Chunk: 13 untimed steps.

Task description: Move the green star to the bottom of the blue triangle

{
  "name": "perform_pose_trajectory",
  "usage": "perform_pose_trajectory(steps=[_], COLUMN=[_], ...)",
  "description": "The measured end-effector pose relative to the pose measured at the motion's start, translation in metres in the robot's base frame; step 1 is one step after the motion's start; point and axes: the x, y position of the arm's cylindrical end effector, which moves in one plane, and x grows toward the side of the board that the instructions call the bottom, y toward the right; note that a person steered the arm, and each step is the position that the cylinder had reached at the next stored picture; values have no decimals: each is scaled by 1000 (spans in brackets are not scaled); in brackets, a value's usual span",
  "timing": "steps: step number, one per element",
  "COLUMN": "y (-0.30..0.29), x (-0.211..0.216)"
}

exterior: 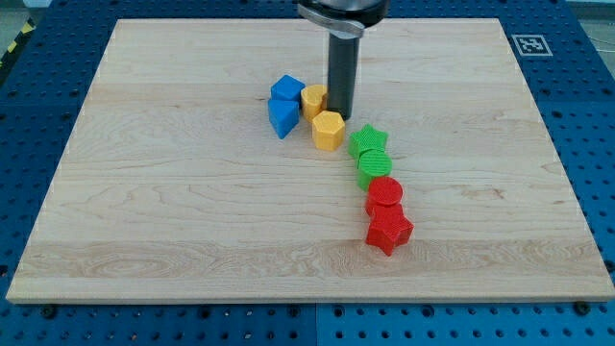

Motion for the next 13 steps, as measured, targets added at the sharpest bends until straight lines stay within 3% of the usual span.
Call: perform_pose_trajectory(steps=[1,4,8,10,13], y=[41,51,-6,-5,-33], x=[1,70,78,109,89])
